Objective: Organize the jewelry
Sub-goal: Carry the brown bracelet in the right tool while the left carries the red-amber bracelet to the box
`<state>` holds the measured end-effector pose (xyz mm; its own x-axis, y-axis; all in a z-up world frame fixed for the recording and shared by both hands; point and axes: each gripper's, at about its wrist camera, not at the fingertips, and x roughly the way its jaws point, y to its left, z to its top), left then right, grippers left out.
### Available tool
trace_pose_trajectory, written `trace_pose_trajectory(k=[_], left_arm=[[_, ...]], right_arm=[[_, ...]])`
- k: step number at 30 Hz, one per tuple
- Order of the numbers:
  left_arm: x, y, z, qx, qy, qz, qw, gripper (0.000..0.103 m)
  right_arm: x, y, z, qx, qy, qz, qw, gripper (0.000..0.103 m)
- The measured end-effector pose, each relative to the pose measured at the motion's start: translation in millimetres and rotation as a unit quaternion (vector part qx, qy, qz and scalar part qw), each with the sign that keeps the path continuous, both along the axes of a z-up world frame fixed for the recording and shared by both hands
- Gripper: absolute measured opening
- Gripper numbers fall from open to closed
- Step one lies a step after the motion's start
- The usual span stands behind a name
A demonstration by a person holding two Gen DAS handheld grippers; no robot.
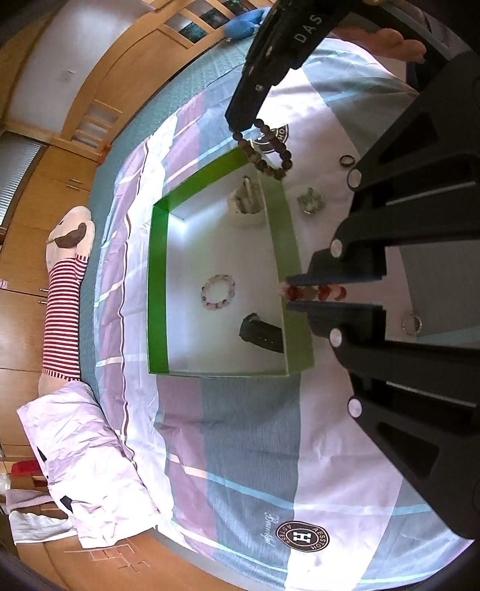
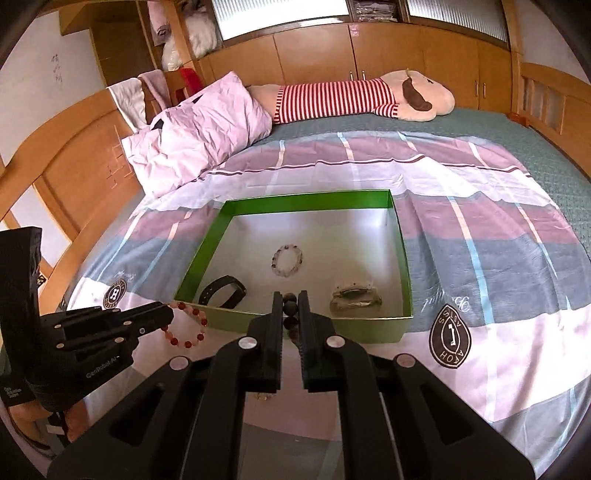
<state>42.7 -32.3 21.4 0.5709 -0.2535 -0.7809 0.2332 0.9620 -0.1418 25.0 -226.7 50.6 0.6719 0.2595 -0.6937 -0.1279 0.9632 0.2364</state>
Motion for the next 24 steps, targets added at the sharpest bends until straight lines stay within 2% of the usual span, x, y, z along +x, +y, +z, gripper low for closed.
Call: trace_pose_trajectory(k=[7,16,24], left_arm=[[1.3,2.5,0.5,0.002,-0.001,0.004,1.0000,0.008],[-0.9,6.8,9.8,0.012,-0.031,0.027,0.9991,0.008],[2.3,5.1,7.1,0.025,-0.036,0.033,0.9985,0.008]], right_arm=[[7.3,1.2,-4.1,0.001,0.005,-0.006,1.000,0.007],[6.0,13.2,-4.4,-0.011,-0.007,-0.001,1.000,0.007],[7.1,19.4,-3.1,-0.023,-0.015,-0.004,1.000,0.007]])
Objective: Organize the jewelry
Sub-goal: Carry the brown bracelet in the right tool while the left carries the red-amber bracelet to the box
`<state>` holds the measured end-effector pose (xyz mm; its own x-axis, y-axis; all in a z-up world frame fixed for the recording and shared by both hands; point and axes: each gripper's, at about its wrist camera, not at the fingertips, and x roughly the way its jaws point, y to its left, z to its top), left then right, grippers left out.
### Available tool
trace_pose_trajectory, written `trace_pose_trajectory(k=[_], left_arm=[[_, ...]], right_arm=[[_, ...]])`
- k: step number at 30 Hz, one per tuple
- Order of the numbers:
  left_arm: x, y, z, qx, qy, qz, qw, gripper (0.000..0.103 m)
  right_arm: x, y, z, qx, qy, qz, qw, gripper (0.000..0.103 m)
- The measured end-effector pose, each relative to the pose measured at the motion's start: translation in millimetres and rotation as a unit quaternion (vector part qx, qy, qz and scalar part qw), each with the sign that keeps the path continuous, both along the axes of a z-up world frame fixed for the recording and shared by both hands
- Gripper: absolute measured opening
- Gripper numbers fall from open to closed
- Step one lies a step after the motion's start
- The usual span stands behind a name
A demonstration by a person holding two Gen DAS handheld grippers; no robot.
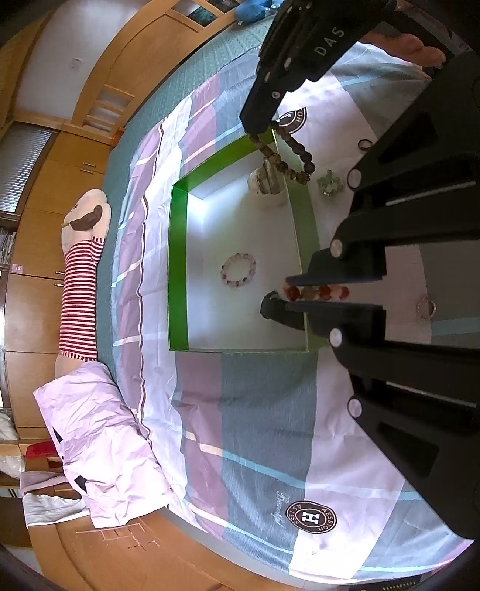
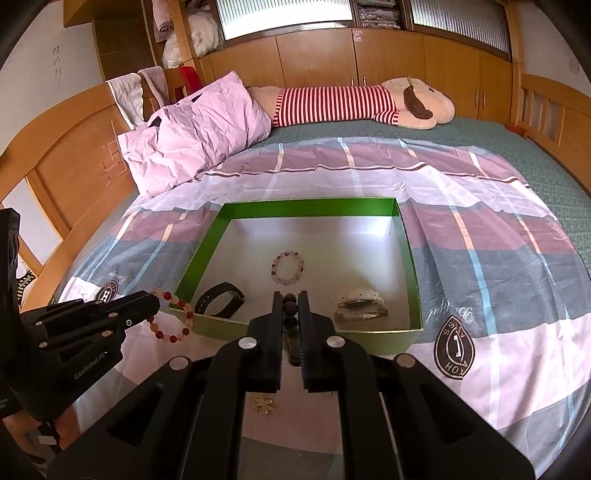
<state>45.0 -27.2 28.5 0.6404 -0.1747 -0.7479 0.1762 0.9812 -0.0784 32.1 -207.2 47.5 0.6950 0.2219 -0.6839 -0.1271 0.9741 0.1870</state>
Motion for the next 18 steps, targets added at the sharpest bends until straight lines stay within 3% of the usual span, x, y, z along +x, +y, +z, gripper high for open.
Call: trace_pose_trajectory(k=[18], left_arm=[[12.3,-0.3,-4.7,0.007,0.001,0.006,1.0000,0.008]], right_arm=[[9.5,0.9,1.0,-0.007,-0.015,-0.006,1.000,0.007]])
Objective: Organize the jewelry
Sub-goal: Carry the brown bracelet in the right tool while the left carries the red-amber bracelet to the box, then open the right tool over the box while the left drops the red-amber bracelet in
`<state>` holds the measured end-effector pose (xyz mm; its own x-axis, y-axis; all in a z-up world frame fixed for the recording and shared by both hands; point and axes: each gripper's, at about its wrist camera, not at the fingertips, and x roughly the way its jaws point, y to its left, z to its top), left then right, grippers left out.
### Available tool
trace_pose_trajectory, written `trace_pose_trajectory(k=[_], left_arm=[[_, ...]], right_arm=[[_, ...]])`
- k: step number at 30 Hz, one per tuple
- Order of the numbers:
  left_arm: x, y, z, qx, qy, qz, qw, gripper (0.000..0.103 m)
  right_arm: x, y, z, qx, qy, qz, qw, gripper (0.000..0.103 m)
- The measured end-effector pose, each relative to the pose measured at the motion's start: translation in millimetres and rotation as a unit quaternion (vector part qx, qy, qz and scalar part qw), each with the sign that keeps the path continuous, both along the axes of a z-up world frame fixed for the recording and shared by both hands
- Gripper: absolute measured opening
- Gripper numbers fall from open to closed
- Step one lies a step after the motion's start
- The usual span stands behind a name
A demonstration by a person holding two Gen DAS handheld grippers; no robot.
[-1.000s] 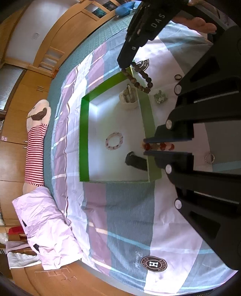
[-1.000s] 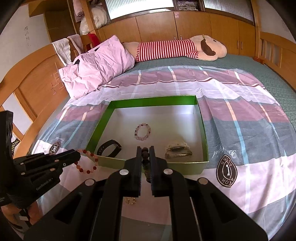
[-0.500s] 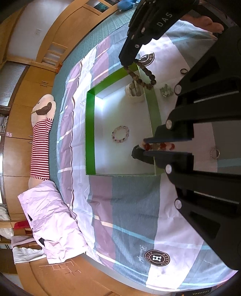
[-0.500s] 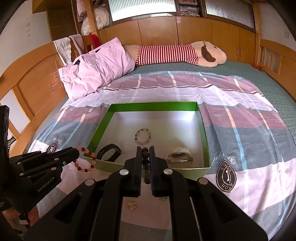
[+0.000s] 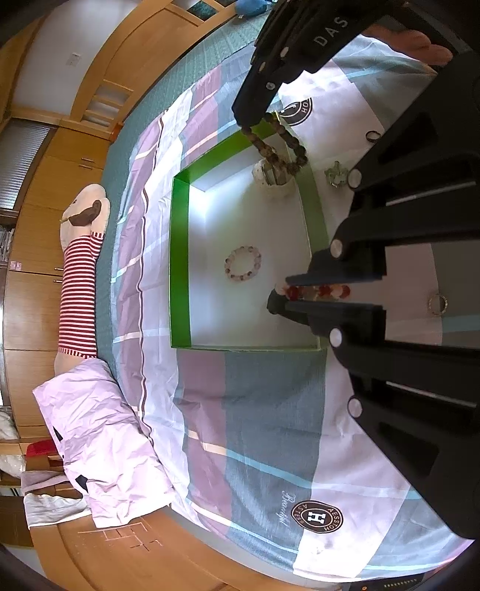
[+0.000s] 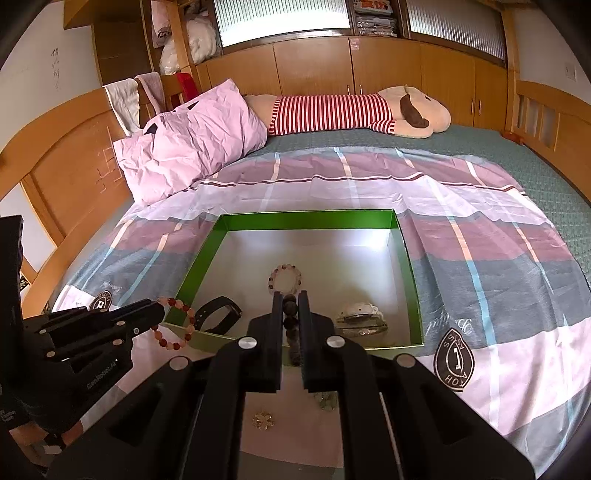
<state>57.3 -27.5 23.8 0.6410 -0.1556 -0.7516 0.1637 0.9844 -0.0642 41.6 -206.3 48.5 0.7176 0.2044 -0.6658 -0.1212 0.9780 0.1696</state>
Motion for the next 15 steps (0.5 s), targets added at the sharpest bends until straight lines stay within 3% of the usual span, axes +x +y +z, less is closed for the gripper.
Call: trace_pose_trajectory(k=[15], left_arm=[[15.3,0.4,13.3,0.004,-0.023,0.014,0.9996,0.008]], right_arm=[[7.9,-8.2,10.6,0.015,-0.024,-0.018,0.999,0.007]])
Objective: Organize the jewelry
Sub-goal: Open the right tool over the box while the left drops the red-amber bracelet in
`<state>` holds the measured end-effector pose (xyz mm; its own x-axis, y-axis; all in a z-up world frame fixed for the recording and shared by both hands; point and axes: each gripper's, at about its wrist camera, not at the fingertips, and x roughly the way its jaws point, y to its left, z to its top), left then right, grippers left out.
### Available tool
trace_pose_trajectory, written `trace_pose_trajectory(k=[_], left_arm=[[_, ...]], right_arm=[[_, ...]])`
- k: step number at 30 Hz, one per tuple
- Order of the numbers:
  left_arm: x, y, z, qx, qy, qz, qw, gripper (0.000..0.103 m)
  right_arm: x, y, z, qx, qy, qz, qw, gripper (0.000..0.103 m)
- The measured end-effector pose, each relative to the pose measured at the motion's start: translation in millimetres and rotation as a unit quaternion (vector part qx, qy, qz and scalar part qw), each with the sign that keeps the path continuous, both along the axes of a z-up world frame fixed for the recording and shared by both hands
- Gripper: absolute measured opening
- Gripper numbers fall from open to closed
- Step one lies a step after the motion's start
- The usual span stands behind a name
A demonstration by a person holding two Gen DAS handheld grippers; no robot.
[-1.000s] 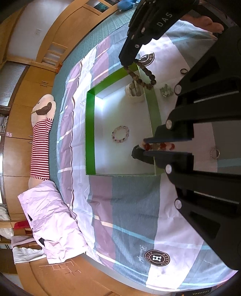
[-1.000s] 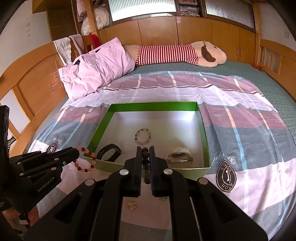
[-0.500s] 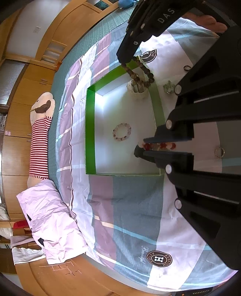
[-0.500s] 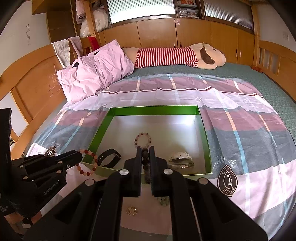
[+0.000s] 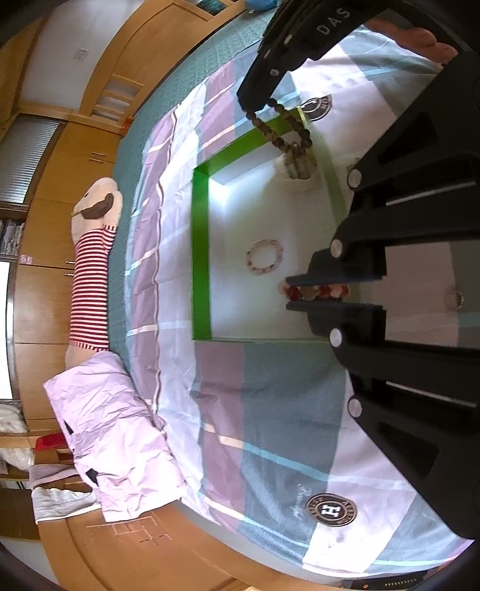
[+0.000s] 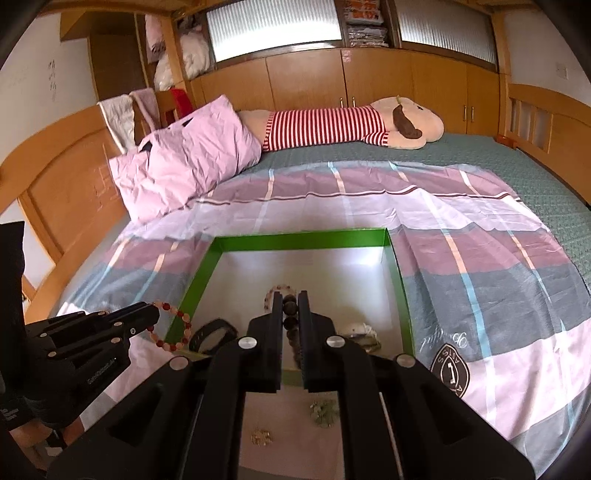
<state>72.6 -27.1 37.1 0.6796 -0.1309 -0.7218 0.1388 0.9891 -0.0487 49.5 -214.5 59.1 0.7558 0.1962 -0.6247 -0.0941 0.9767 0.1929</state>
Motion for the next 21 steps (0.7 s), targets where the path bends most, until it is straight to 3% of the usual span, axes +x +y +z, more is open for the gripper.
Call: trace_pose_trajectory(k=[4,10,17,18,20,21], left_arm=[[13.1,-1.2,-0.7,-0.001,-0.006,-0.006,1.0000,0.008],[32.4,-0.7,-22.6,-0.009,0.037,-0.004,0.9993,0.008],[32.8,-6.9,-32.3,-0.009,0.056,-0.014,0.9983,0.009],[31.9,-8.2,-32.3,-0.006,0.056,-0.015,0.9983,0.013],[30.5,-9.8,-31.0,-0.005,0.055,-0.016,0.9984,0.016],[28.8,-11.0,-29.6,-0.006,0.054,-0.019,0.9983,0.016]], right_arm=[[14.7,-1.8,-7.2,0.012,0.005,-0.007,1.000,0.007],[36.0,-6.1,-32.5,0.027,0.052,-0.024,0.998,0.007],[42.0,6.5,-48.6,0.012,0.083,-0.008,0.996,0.008],[41.7,8.3,-49.2,0.009,0.086,-0.006,0.996,0.010],[40.1,9.3,-48.7,0.006,0.086,-0.011,0.996,0.024],[38.2,7.8,-46.8,0.009,0.084,-0.014,0.996,0.038]])
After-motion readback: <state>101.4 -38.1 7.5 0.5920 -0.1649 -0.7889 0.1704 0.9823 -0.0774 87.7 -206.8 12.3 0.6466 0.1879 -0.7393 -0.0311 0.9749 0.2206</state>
